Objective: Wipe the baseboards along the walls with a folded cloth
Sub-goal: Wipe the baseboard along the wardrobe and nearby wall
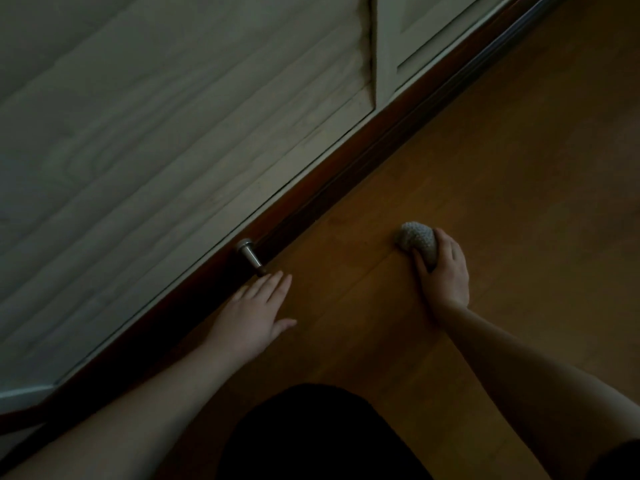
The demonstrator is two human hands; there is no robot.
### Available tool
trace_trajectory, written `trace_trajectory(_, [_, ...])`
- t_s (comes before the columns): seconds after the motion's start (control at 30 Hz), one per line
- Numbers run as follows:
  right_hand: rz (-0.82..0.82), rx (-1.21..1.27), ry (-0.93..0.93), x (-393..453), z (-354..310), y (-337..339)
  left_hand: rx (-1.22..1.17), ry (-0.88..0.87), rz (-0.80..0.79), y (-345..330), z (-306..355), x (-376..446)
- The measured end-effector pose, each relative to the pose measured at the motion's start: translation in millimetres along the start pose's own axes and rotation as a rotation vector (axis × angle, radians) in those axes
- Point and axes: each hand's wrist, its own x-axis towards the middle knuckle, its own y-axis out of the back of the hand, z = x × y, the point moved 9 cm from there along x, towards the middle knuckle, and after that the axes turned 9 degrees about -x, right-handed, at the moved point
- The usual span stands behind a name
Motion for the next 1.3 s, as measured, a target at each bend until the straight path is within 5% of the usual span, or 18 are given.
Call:
trace_trajectory(0.57, [-0.069,-0.024,0.003,2.0,-5.4,-2.8,0.363,-0.278,-0.054,70.3,18.4,73.2])
trace_trajectory(0.83, [-0.091,0.017,0.006,5.6,3.8,-2.0,0.668,-0.569,-0.106,82.6,24.4,104.9])
trace_trajectory(1.1, [-0.272,-0.151,0.135,27.1,-43.8,55.6,0.742,-0.570,0.002,117.6,36.3,119.6])
trace_trajectory(1.3, [-0.219,-0.178,0.097,68.0,-95.8,113.7,0.720,-0.438,0.198,144.2,36.8,138.4])
